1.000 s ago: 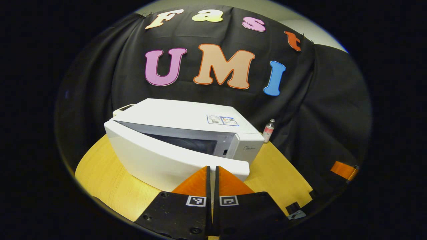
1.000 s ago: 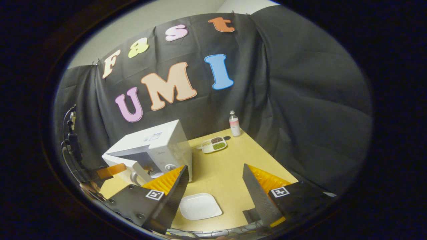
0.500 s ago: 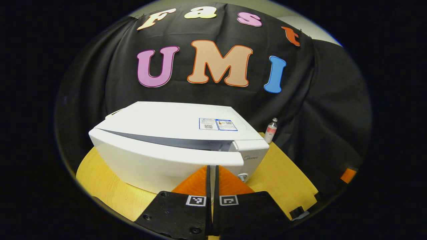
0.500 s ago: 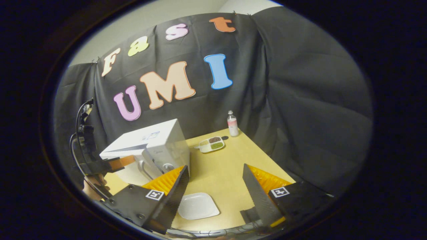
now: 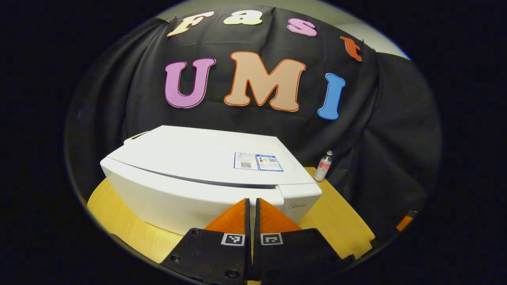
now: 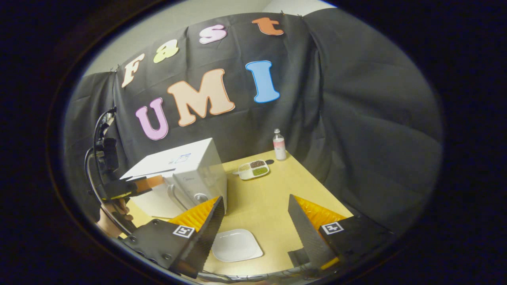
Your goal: Open the microwave oven with the left hand, put the food in, and close the microwave oven.
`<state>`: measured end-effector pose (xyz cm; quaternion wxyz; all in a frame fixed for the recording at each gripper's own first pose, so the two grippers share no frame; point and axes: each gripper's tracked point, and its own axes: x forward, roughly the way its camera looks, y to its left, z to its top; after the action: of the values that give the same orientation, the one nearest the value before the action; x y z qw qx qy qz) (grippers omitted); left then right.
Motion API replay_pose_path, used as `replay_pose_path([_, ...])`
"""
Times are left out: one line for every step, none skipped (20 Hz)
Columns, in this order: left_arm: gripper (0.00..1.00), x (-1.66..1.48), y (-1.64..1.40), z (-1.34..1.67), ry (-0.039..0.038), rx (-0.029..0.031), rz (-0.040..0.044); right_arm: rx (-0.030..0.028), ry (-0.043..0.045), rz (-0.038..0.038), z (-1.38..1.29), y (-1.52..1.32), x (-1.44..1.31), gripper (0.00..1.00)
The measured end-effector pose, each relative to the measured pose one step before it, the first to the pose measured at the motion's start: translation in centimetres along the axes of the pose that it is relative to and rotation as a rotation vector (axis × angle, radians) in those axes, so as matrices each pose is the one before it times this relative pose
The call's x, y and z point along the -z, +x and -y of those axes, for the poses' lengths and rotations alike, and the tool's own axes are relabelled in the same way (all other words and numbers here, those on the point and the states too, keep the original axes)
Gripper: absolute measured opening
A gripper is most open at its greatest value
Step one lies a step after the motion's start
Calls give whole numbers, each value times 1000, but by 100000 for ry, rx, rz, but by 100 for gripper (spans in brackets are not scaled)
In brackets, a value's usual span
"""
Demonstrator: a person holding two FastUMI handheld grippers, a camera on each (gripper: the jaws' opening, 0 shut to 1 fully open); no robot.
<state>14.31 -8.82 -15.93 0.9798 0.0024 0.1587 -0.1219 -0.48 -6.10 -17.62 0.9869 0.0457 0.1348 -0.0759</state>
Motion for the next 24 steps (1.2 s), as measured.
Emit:
replay_pose_path([0, -24, 96, 53, 890, -438, -428, -222, -370, -409, -131, 205, 92, 100])
replay_pose_path([0, 201, 4, -48, 683, -359, -49, -322, -254, -599, -60, 158, 54, 100])
replay_pose_path([1, -102, -33, -103, 176, 26, 1124, -129, -308, -255, -51, 85, 13, 100])
replay_pose_path([2, 77, 4, 28, -250, 144, 635, -176, -217, -86, 5, 179, 41, 100])
replay_pose_path([1, -7, 7, -38, -850, 64, 226, -407, 47, -14, -137, 90, -83, 100])
replay_pose_path([1, -146, -13, 44, -831, -20, 735, -443, 98, 25, -81, 23, -64, 100])
replay_pose_path([1, -142, 66, -117, -129, -555, 281, -411, 120, -39, -99, 295, 44, 100])
replay_pose_path([0, 231, 81, -59, 147, -600, -545, -576, -32, -430, -182, 97, 68, 92])
replay_pose_path([1, 0, -10, 0, -70, -89, 116, -539, -325, -663, -3, 23, 3, 92])
replay_pose_path([1, -151, -54, 33, -35, 21, 884, -593, -340, -618, -206, 93, 176, 92])
replay_pose_path([1, 143, 42, -58, 139, 99, -90, -364, -354, -216, -88, 12, 70, 92])
replay_pose_path([1, 55, 40, 48, 64, 10, 91, -104, -447, 43, -46, -75, -10, 92])
replay_pose_path([0, -102, 76, -65, -27, -17, 389, 55, -303, 159, 11, -3, -66, 92])
replay_pose_path([0, -154, 192, 44, -245, 169, 797, 39, 26, 47, 62, -89, -24, 92])
replay_pose_path([1, 447, 830, -656, 94, -2867, -2704, -47, 124, -88, 28, -22, 40, 92])
replay_pose_path([1, 1041, -62, 391, -3320, 2770, -2499, -101, 31, -220, 26, 10, 75, 92])
replay_pose_path([1, -1209, -25, 178, -767, 256, 4921, 236, -302, -463, 102, -123, 112, 92])
replay_pose_path([0, 851, -133, 136, 788, 342, -4295, 569, -549, -96, 168, -158, -7, 92])
replay_pose_path([1, -280, -156, 59, 1116, 463, 798, 620, -300, 306, 181, -85, -169, 100])
replay_pose_path([1, -304, 192, -104, 463, 482, 1546, -78, 281, 621, -54, -37, -217, 92])
replay_pose_path([1, 289, -62, -88, -393, 321, -1406, -17, 157, 261, -279, 128, 192, 92])
replay_pose_path([1, -27, -36, -12, -340, 145, 410, 112, -320, -219, -28, -12, 97, 92])
replay_pose_path([1, -107, 15, 19, -97, 156, 353, -249, -341, -309, -140, 49, 127, 100])
replay_pose_path([1, 151, -66, 18, 196, 153, -335, -191, -533, -64, -175, -85, 25, 100])
